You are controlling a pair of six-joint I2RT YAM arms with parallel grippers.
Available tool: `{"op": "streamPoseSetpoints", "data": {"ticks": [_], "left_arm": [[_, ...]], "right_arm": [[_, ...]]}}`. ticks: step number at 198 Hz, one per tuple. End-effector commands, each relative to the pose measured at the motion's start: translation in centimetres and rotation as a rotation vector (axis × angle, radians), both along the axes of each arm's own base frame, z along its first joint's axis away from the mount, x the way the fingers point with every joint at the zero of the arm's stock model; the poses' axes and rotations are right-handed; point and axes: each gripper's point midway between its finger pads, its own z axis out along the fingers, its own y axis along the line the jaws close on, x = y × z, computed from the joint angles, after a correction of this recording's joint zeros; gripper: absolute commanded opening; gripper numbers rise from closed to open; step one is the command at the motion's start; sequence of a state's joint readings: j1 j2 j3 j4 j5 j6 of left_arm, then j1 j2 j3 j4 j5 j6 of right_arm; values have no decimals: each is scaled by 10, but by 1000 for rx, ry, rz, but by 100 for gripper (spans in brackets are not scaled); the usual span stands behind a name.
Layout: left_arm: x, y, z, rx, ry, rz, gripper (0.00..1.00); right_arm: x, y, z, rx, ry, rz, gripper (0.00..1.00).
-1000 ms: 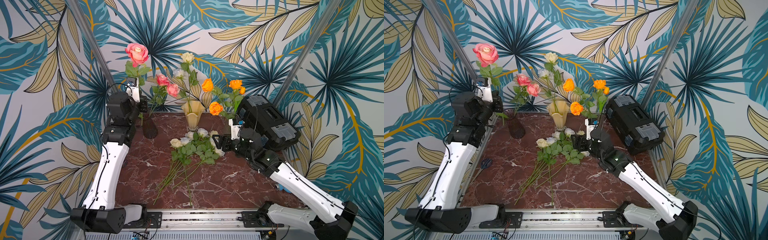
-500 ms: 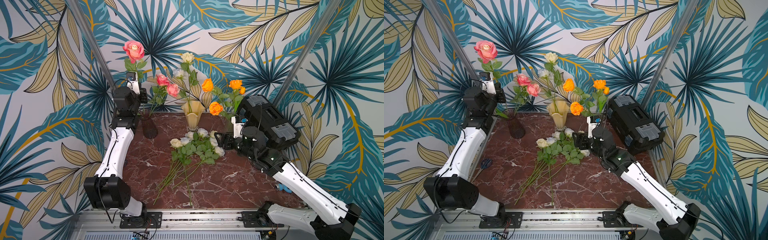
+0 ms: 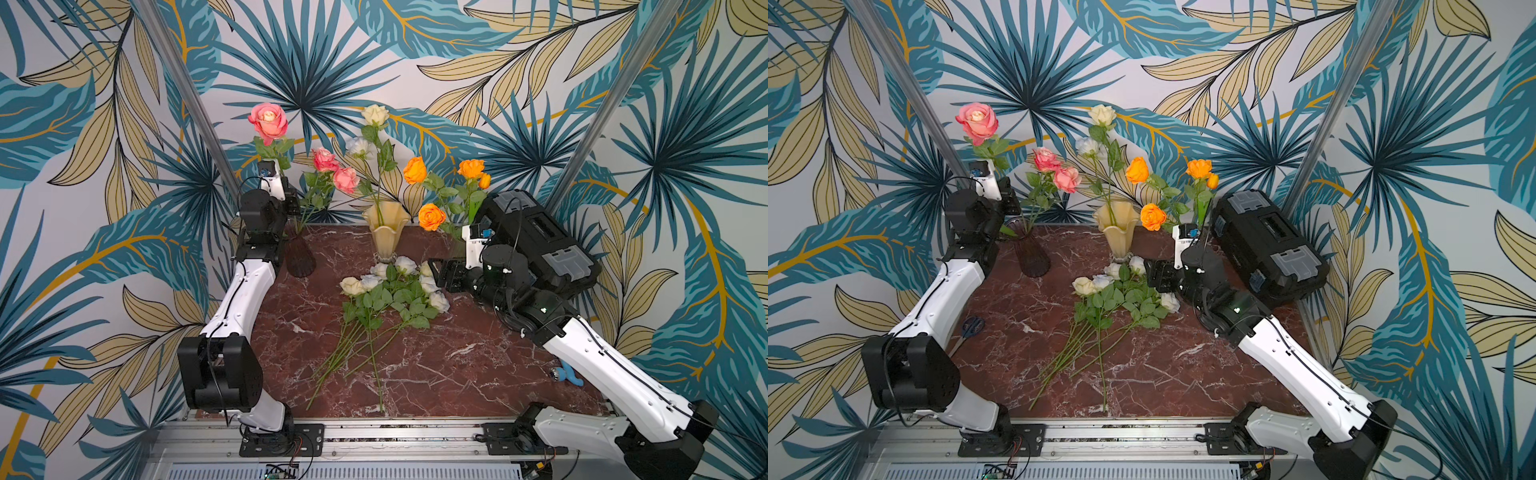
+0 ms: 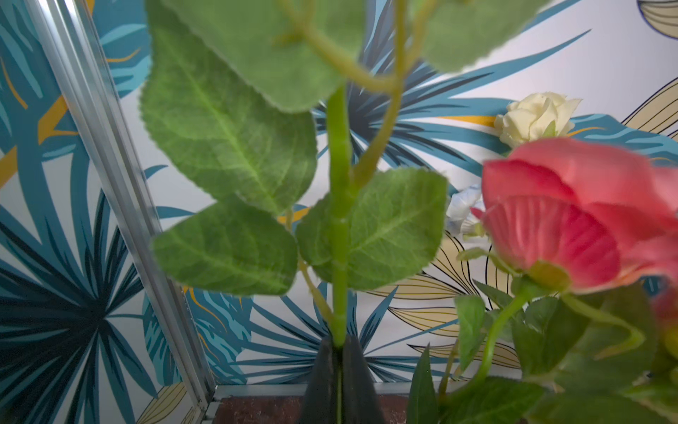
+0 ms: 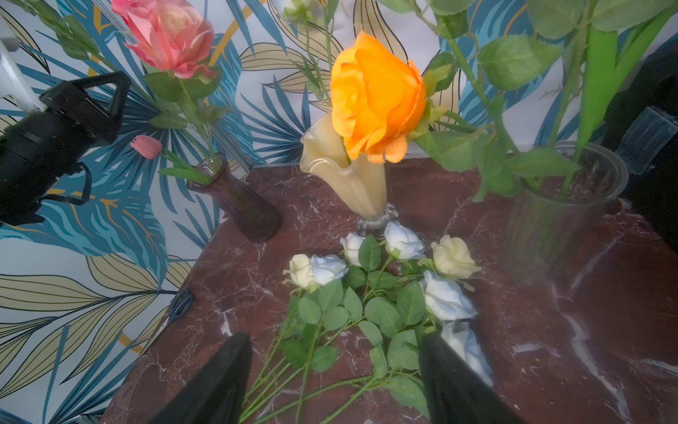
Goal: Arrange the flowers in different vases according to their variety
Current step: Insert the flower into the vase.
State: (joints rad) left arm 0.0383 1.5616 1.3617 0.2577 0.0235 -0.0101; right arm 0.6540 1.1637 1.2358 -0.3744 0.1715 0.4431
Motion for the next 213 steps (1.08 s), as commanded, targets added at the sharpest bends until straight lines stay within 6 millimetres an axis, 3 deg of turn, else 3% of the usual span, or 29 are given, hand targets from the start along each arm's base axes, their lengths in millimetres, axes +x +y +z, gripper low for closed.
{"op": "streamPoseSetpoints", "data": {"ticks": [1, 50, 60, 78, 93, 102, 136, 169, 204, 213], "left_arm": [[-10, 6, 0, -3, -36, 19, 0], [-13, 10, -28, 12, 22, 43, 2], [-14, 9, -30, 12, 30, 42, 14], [-17, 11, -34, 10, 41, 50, 53], [-20, 11, -35, 11, 51, 56, 72], [-23, 12, -35, 11, 53, 61, 78], [-37, 8, -24, 8, 49, 39, 89], [-59, 4, -14, 13, 73, 45, 93], [-88, -12, -9, 66, 110, 24, 97], [-102, -24, -11, 73, 142, -3, 97]], "right_arm": [[2, -1, 1, -24, 3, -4, 77], [5, 5, 0, -20, 12, 9, 77], [5, 7, -1, -19, 15, 14, 77], [6, 11, -3, -19, 23, 20, 78], [6, 14, -4, -16, 26, 26, 79], [6, 16, -5, -17, 30, 29, 79], [6, 24, -13, -17, 56, 51, 81], [5, 37, -27, -22, 107, 91, 81], [1, 52, -52, -35, 195, 154, 82], [-3, 62, -66, -45, 244, 196, 81]]}}
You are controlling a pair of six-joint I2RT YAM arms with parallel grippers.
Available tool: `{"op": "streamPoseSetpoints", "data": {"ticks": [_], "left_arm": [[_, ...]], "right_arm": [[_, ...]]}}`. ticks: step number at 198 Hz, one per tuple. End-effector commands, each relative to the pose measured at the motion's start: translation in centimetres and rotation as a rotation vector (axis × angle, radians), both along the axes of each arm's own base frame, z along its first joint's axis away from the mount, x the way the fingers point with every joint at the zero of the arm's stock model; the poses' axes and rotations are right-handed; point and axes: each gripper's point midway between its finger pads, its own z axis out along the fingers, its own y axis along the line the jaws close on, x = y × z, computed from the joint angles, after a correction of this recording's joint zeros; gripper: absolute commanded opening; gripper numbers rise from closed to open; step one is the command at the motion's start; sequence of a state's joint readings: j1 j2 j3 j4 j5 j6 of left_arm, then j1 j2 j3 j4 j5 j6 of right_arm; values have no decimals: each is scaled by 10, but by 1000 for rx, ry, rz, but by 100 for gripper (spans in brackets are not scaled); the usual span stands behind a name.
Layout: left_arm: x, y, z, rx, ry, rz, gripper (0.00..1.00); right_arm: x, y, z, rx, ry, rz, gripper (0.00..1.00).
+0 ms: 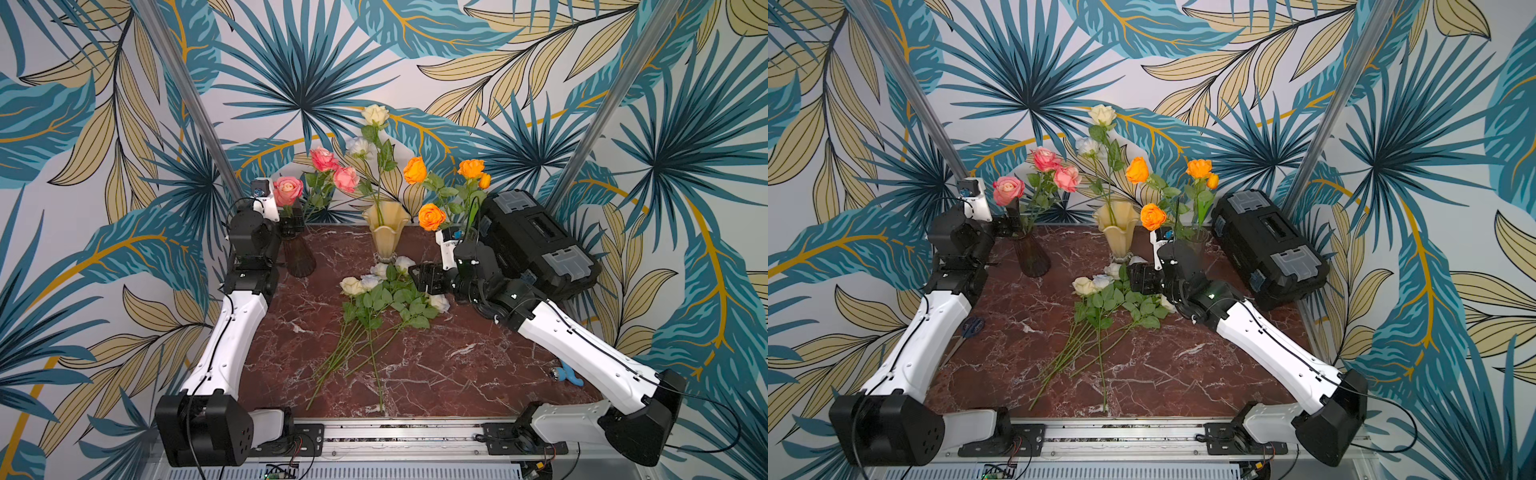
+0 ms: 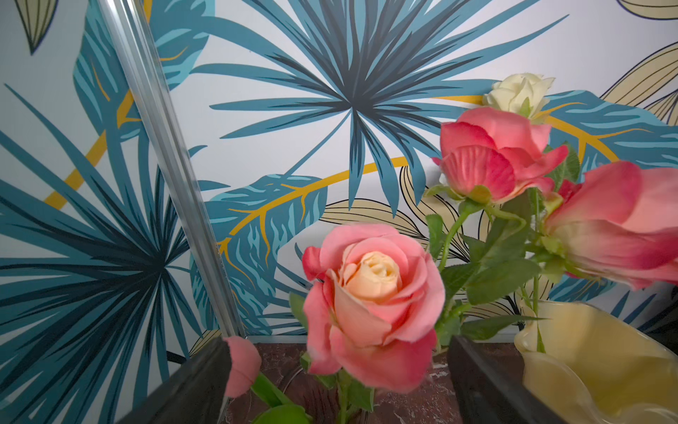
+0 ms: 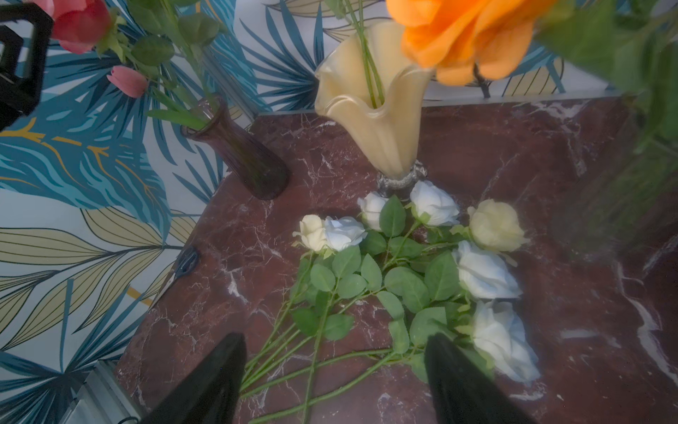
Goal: Arrange the flowers in different vases according to their variety
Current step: Insert the flower into the vase, then pick up the flower at the center of the board.
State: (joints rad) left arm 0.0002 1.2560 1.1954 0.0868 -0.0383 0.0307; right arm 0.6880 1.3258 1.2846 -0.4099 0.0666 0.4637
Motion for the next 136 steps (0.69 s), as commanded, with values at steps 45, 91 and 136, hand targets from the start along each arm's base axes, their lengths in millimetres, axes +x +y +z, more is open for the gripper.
{"op": "streamPoseSetpoints", "data": {"ticks": [45, 91, 136], "left_arm": [[-80, -38, -59, -48, 256, -80, 100], [-126, -63, -115, -133, 439, -210, 100], [-134, -94, -169, -237, 656, -356, 100]], "right_arm": [[-31, 49, -61, -15, 225, 211, 81], [-47, 69, -93, -29, 313, 264, 81], [-61, 88, -123, -76, 385, 291, 81]]}}
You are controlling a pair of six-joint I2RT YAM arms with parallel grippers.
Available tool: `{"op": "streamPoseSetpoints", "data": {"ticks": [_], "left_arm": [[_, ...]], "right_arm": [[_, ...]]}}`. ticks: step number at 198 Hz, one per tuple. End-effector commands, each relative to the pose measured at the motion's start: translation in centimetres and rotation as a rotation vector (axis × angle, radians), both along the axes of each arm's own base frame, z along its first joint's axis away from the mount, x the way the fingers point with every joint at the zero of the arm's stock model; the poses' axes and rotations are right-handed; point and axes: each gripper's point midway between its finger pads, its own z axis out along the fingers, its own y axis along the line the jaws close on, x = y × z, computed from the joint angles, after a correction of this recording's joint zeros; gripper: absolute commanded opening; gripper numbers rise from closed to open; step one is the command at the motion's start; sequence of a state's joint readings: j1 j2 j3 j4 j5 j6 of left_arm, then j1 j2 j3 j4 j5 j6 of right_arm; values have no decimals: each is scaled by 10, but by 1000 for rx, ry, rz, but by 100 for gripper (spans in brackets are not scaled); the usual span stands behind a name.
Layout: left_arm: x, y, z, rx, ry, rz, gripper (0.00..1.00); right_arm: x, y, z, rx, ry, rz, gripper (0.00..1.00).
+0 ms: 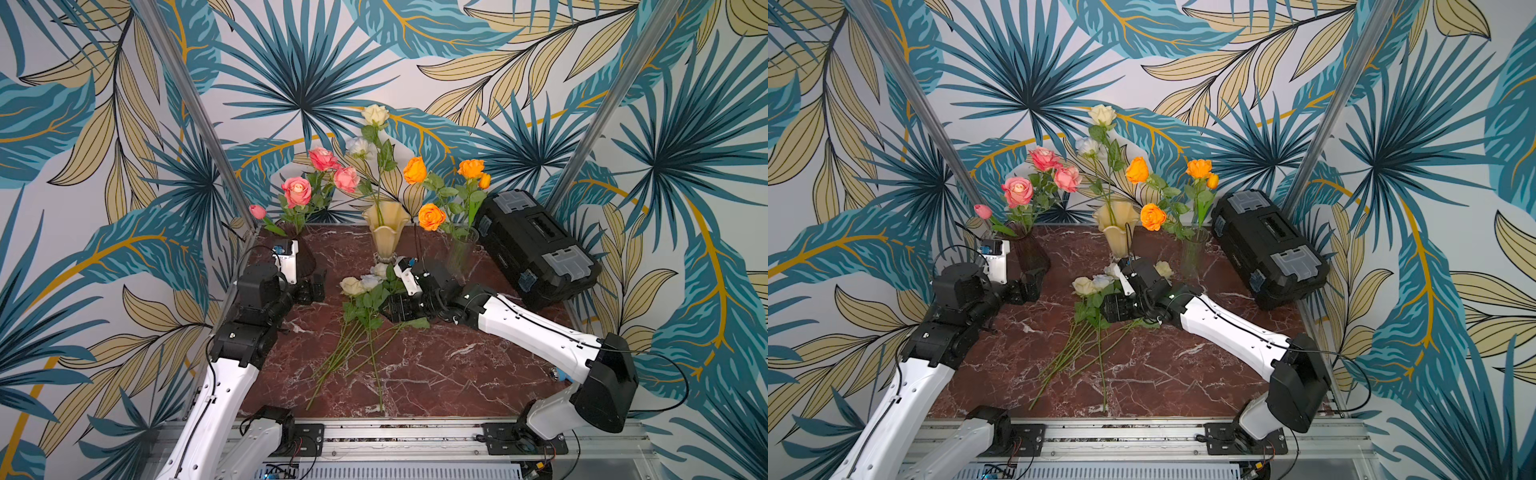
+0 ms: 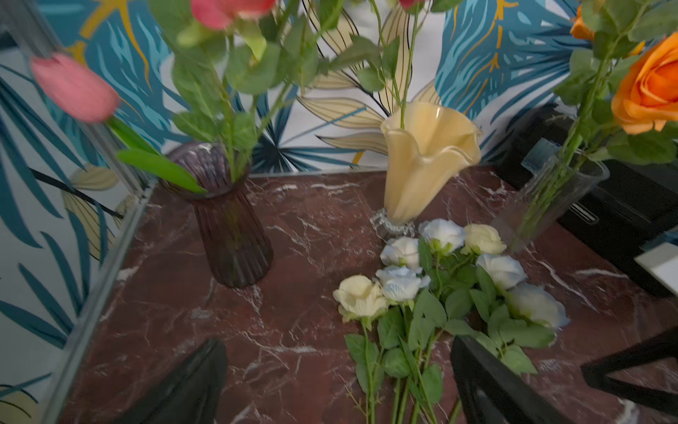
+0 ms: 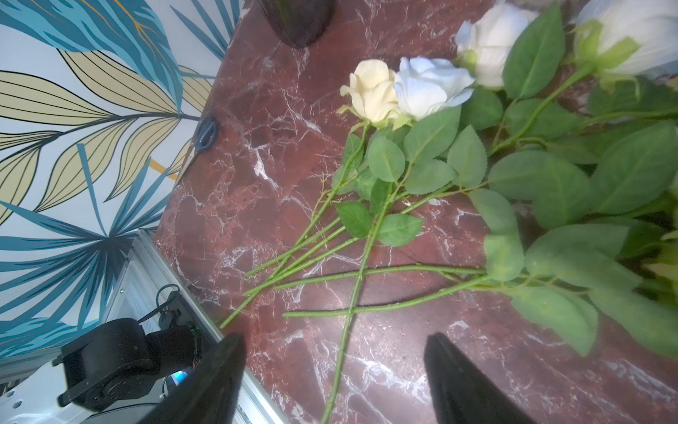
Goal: Arrange the flowers in different vases according to their variety
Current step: Pick up the flower at the center of the board.
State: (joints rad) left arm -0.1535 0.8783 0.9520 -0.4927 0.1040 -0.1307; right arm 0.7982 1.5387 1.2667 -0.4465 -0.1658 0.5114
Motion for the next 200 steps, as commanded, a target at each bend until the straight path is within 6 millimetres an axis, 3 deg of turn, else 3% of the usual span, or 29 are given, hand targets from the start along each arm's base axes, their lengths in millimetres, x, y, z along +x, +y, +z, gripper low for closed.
{"op": "streamPoseSetpoints", "data": {"ticks": [1, 43, 87, 151, 200], "left_arm": [[-11, -22, -49, -81, 201, -93, 100], [-6, -26, -77, -69, 326, -110, 100], [-11, -24, -110, -97, 483, -120, 100], [-7, -15, -112, -176, 479, -118, 100], [-5, -12, -111, -177, 471, -117, 100]], "right_arm": [[-16, 12, -23, -33, 63, 32, 81], [-32, 32, -61, -119, 127, 70, 79], [-38, 35, -92, -223, 163, 39, 75], [-42, 51, -134, -371, 155, 69, 65], [-42, 45, -153, -442, 154, 70, 55]]}}
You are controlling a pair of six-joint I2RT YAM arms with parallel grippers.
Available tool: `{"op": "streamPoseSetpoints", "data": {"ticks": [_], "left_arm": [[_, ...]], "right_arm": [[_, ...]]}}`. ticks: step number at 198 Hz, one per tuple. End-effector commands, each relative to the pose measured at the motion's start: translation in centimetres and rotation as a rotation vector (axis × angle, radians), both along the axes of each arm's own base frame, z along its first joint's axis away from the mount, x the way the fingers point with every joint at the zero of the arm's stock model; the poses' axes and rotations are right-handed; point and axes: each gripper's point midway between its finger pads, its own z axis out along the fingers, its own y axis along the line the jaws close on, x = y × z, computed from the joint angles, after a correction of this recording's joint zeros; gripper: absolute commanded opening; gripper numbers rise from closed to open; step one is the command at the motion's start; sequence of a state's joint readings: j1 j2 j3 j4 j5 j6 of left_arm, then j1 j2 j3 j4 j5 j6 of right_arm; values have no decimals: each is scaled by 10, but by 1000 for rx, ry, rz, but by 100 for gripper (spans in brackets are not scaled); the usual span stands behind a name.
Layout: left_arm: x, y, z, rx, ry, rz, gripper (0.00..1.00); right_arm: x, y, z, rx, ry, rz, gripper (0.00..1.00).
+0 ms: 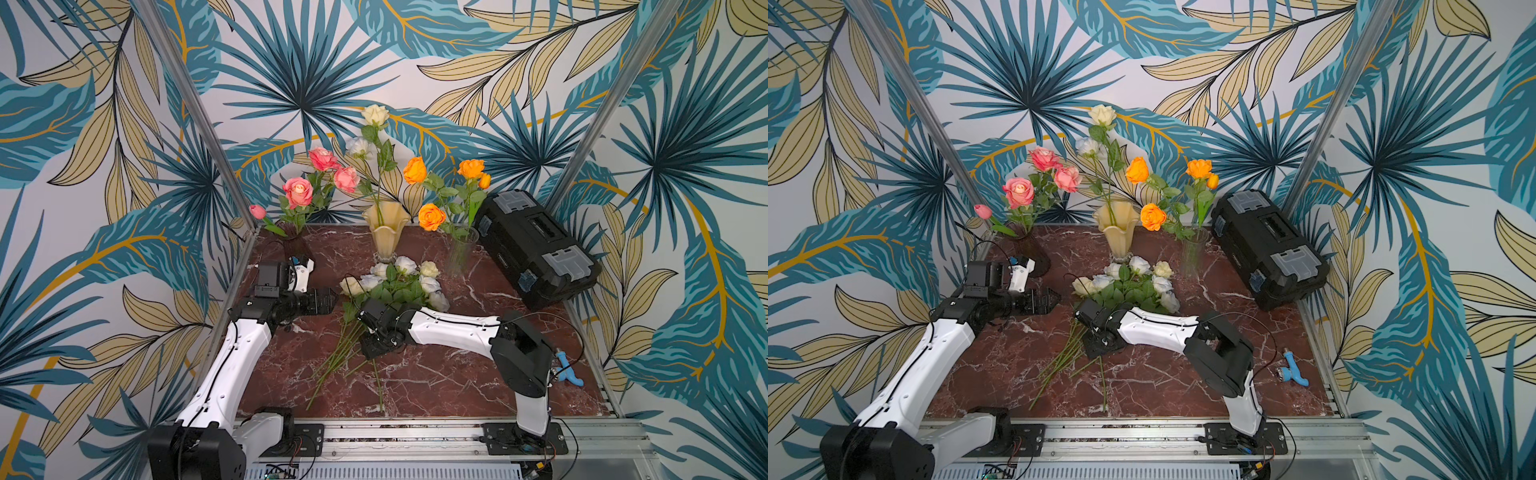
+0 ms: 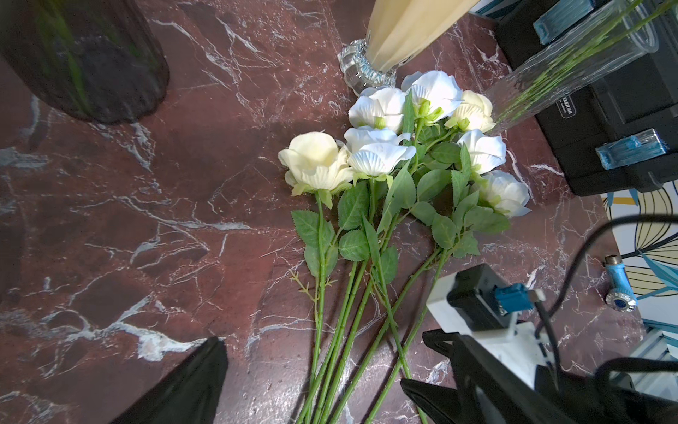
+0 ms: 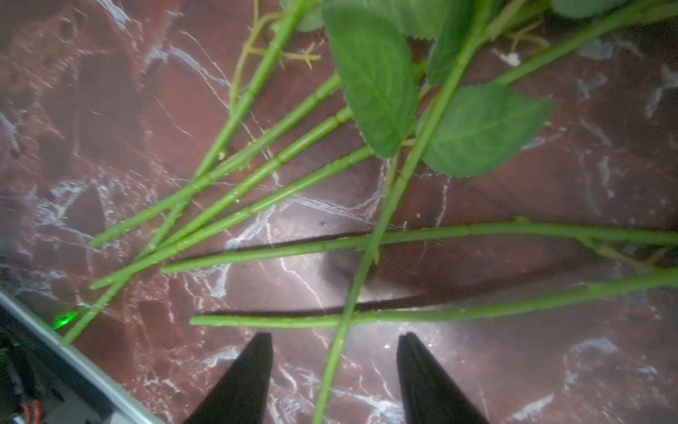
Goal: Arrange the flowers in different vases according to their variety
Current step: Pick up the flower at the center of the board.
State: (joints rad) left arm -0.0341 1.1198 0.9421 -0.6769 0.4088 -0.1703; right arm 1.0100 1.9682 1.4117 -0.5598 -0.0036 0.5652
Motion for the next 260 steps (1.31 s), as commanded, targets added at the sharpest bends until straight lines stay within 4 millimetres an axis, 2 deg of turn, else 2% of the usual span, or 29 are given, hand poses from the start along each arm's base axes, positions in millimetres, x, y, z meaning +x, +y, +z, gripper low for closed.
{"op": "streamPoseSetpoints", "data": {"ticks": [1, 144, 198, 225, 260], "left_arm": [[-2, 1, -8, -7, 10, -9, 100], [-1, 5, -14, -5, 23, -5, 100], [-2, 6, -15, -8, 25, -5, 100], [-2, 7, -17, -4, 29, -1, 100], [-3, 8, -16, -5, 29, -3, 100]], "right_arm": [[1, -8, -7, -61, -11, 3, 55], [6, 2, -27, -147, -3, 69, 50], [3, -1, -36, -171, 19, 72, 48], [3, 1, -38, -172, 22, 74, 39], [2, -1, -40, -186, 27, 78, 18]]}}
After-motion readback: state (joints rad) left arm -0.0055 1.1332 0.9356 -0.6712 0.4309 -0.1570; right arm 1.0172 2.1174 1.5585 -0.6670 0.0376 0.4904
